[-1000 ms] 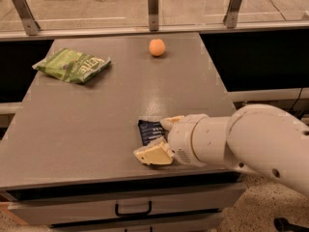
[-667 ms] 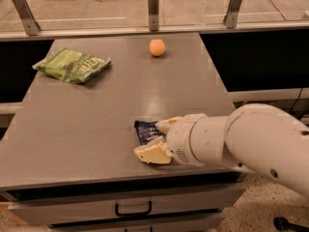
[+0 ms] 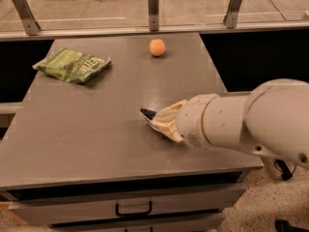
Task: Move rxbar blueberry near green jalapeno chip bag
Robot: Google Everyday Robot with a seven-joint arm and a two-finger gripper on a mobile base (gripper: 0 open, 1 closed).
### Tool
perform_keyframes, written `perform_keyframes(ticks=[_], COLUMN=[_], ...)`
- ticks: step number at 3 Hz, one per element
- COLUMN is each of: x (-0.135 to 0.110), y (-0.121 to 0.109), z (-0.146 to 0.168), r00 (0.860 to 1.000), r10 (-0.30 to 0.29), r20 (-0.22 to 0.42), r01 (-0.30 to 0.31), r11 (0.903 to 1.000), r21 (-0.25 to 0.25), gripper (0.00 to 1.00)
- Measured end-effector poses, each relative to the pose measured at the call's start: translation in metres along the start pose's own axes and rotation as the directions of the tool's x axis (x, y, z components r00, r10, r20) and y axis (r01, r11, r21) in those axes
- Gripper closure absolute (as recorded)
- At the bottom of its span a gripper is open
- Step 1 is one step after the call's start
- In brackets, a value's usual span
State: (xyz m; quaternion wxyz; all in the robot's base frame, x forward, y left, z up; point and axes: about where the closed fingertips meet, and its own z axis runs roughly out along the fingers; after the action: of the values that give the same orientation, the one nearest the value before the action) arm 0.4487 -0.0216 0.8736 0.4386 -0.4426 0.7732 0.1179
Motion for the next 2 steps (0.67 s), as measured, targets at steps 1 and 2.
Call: perform_keyframes(ticks=[1, 2], x=[-0.0257, -0.0255], y=[-0.0394, -0.039], z=[-0.0404, -0.04], r00=[0.995, 0.995], r10=[-0.099, -0.099], r20=[0.007, 0.007], r01=[0.098, 0.098], r11=[0.9921, 0.9921], r21=[0.078, 0.078], gripper=[1.0, 1.0])
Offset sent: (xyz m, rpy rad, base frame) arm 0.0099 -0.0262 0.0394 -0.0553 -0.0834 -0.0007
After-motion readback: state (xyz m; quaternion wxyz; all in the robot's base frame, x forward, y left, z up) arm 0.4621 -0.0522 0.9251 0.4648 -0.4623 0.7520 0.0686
